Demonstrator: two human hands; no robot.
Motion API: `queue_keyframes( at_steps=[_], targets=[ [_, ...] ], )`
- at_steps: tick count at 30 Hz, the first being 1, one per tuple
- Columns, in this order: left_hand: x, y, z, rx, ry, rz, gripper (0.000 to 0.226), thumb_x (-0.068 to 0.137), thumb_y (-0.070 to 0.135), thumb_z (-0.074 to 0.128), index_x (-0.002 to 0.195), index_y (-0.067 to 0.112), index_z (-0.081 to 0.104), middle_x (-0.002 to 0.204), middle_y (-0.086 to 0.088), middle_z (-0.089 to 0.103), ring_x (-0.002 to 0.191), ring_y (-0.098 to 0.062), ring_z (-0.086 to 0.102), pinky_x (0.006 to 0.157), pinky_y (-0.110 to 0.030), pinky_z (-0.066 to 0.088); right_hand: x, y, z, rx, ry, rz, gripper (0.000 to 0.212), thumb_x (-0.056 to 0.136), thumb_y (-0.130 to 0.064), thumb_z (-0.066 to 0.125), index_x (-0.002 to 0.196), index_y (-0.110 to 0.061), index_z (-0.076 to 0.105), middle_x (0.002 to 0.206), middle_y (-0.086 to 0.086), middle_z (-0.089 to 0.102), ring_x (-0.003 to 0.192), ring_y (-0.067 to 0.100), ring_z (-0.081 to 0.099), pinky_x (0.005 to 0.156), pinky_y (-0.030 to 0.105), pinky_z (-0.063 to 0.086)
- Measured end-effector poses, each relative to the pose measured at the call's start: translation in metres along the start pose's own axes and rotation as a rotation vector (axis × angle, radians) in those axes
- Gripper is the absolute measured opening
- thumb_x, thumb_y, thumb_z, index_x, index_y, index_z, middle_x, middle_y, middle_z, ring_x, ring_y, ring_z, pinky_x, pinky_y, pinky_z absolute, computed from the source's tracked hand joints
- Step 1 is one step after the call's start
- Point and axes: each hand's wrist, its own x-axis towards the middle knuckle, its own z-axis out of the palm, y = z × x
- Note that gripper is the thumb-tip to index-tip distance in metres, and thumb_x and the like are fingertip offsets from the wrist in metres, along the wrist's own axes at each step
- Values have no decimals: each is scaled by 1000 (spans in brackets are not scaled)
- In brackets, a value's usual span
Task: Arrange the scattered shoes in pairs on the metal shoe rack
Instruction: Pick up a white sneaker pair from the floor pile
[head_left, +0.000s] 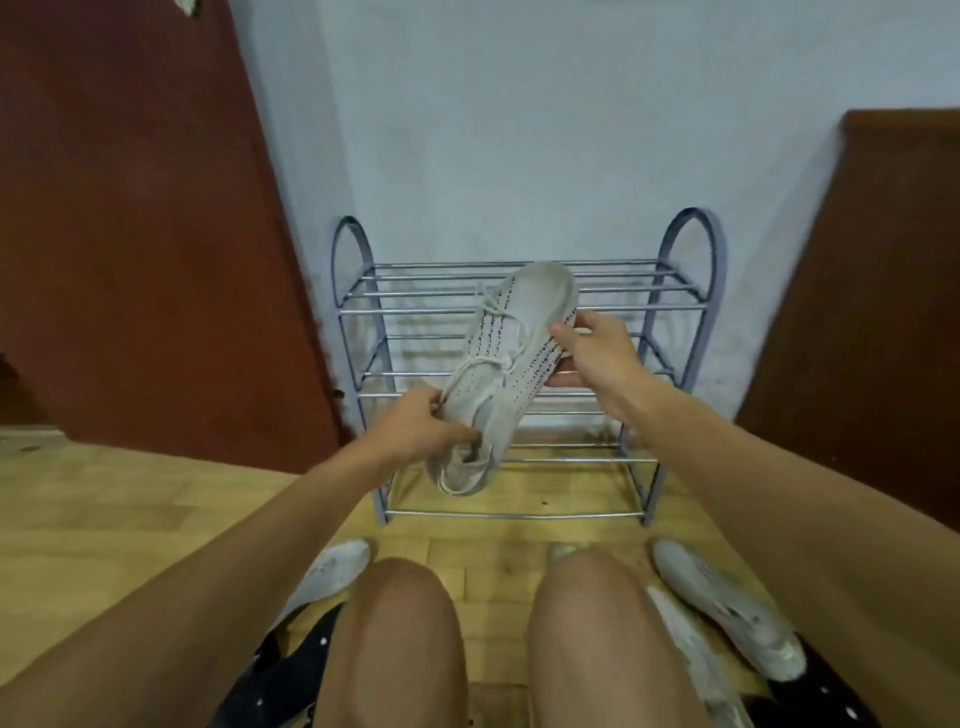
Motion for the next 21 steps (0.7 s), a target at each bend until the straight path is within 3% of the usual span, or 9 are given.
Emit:
queue_keyframes(
  at_steps=[4,6,11,13,16,18,21],
  targets=[
    [14,16,28,13,-125,-52,30,76,16,79,102,10,66,92,-8,72,78,-22,68,66,-36,60,8,12,-35,101,100,42,22,93,-17,62,110,-2,62,95,11,71,77,26,73,67,38,62],
    [19,24,41,-24,-156,-57,32,77,6,75,108,3,66,94,-14,72,78,-26,69,68,-41,61,9,17,-54,99,139,47,25,92,-21,65,107,-2,64,97,11,72,78,24,73,64,34,62],
    [25,55,78,-81,-216,-58,26,79,1,72,104,-4,66,95,-25,69,77,-29,64,58,-39,60,-6,35,-108,87,10,156,35,91,-25,65,117,-2,60,101,10,69,82,24,71,72,36,62],
    [28,66,100,-123,-245,-80,25,80,3,72,103,-4,66,93,-21,68,78,-28,64,59,-40,60,-15,49,-131,27,-57,201,29,90,-27,67,111,-8,65,98,7,71,83,25,71,78,39,61],
    [29,77,141,-210,-311,-135,27,80,4,71,105,-2,64,93,-18,67,75,-28,63,64,-43,61,-29,72,-156,-30,-71,238,15,90,-24,67,99,-12,68,90,4,73,77,20,70,71,32,60],
    [29,77,172,-252,-378,-191,31,80,3,70,110,0,61,93,-16,66,72,-27,63,59,-40,61,-36,89,-171,-93,-49,260,12,90,-20,66,99,-12,67,91,4,73,80,20,70,72,32,60],
    [23,65,219,-307,-471,-293,43,80,4,71,121,0,56,107,-17,67,86,-32,67,59,-40,61,-46,120,-193,-208,-37,320,14,90,-18,66,103,-12,69,100,5,74,89,21,71,79,35,60]
  ],
)
